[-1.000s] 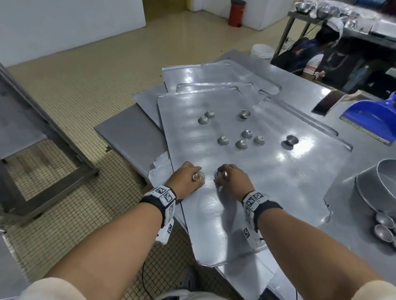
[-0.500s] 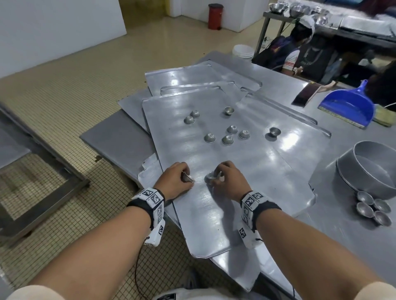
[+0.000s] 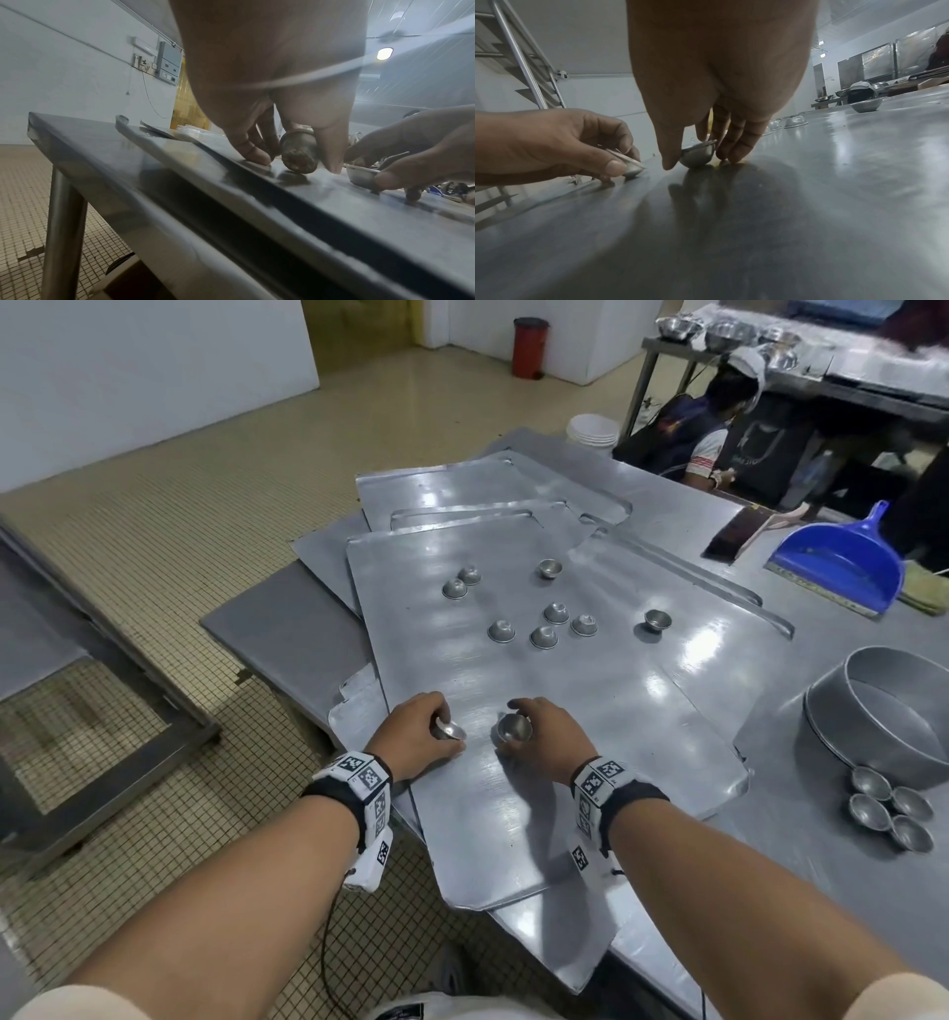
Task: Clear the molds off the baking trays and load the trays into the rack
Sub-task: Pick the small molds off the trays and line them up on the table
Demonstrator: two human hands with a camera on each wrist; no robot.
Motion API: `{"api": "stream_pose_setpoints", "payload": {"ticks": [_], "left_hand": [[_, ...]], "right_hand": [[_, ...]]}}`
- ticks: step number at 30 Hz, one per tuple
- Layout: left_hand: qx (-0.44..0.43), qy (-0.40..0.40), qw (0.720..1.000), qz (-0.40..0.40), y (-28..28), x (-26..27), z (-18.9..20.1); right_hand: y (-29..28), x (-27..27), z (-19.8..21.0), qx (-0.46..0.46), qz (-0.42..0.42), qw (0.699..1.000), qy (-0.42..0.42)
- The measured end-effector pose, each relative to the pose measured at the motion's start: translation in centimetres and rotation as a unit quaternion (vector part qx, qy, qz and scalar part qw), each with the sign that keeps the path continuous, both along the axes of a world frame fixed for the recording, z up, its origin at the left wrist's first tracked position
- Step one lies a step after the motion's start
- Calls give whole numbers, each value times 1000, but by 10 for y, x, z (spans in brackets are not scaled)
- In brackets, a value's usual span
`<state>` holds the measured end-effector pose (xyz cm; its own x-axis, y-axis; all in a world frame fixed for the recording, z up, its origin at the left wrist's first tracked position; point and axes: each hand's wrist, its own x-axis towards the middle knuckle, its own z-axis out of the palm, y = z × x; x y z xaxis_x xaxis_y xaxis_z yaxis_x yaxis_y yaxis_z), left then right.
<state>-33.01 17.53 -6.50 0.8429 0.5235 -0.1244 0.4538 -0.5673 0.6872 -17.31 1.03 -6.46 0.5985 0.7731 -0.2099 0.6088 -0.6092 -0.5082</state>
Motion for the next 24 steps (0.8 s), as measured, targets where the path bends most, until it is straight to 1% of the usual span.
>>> {"api": "stream_pose_setpoints", "payload": {"ticks": [5, 10, 15, 20, 24], "left_hand": [[-8, 14, 1000, 1, -13, -2, 5], [13, 43, 999, 4, -23, -5, 3], [37, 56, 998, 14, -45, 4, 12], [41, 41, 998, -18, -85, 34, 32], [45, 27, 998, -31, -136, 59, 47]], "right_hand": [[-15, 3, 2, -16, -1, 1000, -9], [-31, 3, 5, -24, 11, 1000, -15], [-54, 9, 16, 13, 30, 999, -2], [-102, 29, 30, 56, -1, 998, 9], [-157, 46, 38, 98, -33, 994, 26]]}}
